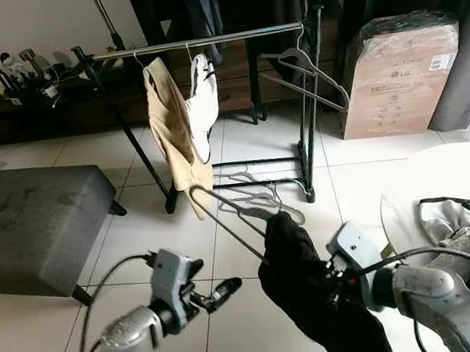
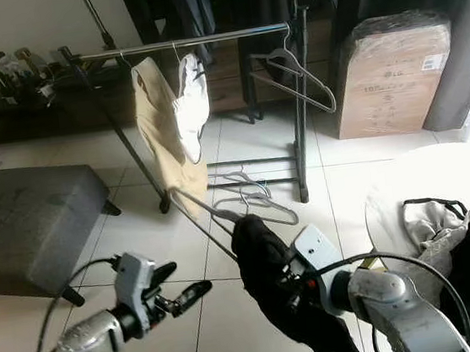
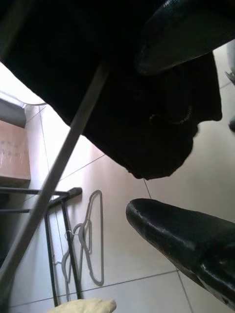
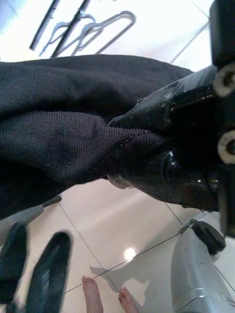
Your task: Hang hanger
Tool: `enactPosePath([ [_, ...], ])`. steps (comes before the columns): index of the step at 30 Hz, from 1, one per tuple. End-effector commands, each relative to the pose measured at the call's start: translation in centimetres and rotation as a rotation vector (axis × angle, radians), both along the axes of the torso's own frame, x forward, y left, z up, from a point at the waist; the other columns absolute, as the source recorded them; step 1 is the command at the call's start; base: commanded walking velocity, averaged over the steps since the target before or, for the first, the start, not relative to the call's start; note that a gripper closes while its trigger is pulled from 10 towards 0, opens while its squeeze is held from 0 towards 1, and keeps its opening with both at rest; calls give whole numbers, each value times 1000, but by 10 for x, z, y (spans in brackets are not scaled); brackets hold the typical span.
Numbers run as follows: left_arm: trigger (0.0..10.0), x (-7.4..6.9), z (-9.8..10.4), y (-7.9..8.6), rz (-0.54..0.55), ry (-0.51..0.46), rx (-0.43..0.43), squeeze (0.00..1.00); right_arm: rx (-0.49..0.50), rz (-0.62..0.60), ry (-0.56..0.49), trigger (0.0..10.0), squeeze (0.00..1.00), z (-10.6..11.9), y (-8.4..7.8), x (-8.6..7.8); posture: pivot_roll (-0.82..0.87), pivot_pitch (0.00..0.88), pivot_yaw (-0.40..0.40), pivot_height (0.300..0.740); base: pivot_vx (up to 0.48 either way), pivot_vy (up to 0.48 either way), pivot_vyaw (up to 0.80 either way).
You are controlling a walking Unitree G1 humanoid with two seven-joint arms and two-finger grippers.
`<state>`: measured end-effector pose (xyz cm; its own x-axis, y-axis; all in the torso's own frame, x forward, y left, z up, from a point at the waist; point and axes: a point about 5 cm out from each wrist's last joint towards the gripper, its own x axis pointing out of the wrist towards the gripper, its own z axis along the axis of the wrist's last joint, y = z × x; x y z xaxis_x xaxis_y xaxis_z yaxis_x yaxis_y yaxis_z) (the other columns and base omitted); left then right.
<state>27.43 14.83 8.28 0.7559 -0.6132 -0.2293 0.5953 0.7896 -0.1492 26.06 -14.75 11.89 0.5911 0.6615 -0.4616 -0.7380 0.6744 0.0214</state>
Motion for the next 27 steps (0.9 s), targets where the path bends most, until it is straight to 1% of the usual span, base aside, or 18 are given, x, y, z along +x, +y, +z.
enactPosePath([
  [1, 10000, -2, 3, 2, 20, -39, 0, 0, 22, 39, -33, 0, 0, 10, 9, -1, -161, 147, 92, 740, 0, 0, 0],
  [3, 10000, -2, 4, 2, 25, -45, 4, 0, 22, 35, -34, 0, 0, 11, 9, -1, -161, 147, 92, 740, 0, 0, 0],
  [4, 10000, -3, 6, 0, 41, -43, -20, 0, 46, 32, -47, 0, 0, 16, 11, 0, -156, 151, 93, 740, 0, 0, 0],
  [8, 10000, -6, -5, 5, 162, 4, -65, 0, 119, 100, -73, 0, 0, 28, 20, -7, -158, 159, 87, 740, 0, 0, 0],
  [9, 10000, -6, -5, 5, 162, 4, -65, 0, 119, 100, -73, 0, 0, 28, 20, -7, -158, 159, 87, 740, 0, 0, 0],
  [11, 10000, -7, -6, 3, 182, 21, -111, 0, 116, 126, -73, 0, 0, 27, 20, -10, -158, 162, 81, 740, 0, 0, 0],
  [13, 10000, -8, -7, 0, 195, 70, -210, 0, 128, 169, -76, 0, 0, 26, 21, -17, -160, 165, 77, 740, 0, 0, 0],
  [14, 10000, -10, -8, -1, 186, 128, -282, 0, 147, 173, -79, 0, 0, 27, 21, -19, -161, 167, 74, 740, 0, 0, 0],
  [16, 10000, -12, -10, 0, 161, 159, -296, 0, 169, 161, -83, 0, 0, 30, 22, -19, -169, 167, 71, 740, 0, 0, 0],
  [17, 10000, -17, -9, -1, 90, 166, -310, 0, 179, 161, -87, 0, 0, 31, 23, -19, -171, 164, 70, 740, 0, 0, 0],
  [18, 10000, -17, -9, -1, 90, 166, -310, 0, 179, 161, -87, 0, 0, 31, 23, -19, -171, 164, 70, 740, 0, 0, 0],
  [19, 10000, -23, -6, -3, 10, 155, -329, 0, 200, 176, -92, 0, 0, 32, 25, -22, -170, 162, 69, 740, 0, 0, 0],
  [20, 10000, -25, -4, -3, -18, 150, -343, 0, 211, 184, -93, 0, 0, 33, 27, -23, -169, 162, 69, 740, 0, 0, 0],
  [21, 10000, -25, -4, -3, -18, 150, -343, 0, 211, 184, -93, 0, 0, 33, 27, -23, -169, 162, 69, 740, 0, 0, 0],
  [22, 10000, -29, -1, -3, -60, 159, -378, 0, 223, 192, -96, 0, 0, 33, 28, -24, -167, 161, 64, 740, 0, 0, 0],
  [23, 10000, -33, -1, -3, -102, 177, -391, 0, 228, 189, -98, 0, 0, 33, 30, -24, -167, 161, 63, 740, 0, 0, 0],
  [26, 10000, -40, -4, 0, -168, 217, -385, 0, 249, 191, -108, 0, 0, 36, 34, -23, -168, 161, 62, 740, 0, 0, 0],
  [27, 10000, -40, -4, 0, -168, 217, -385, 0, 249, 191, -108, 0, 0, 36, 34, -23, -168, 161, 62, 740, 0, 0, 0],
])
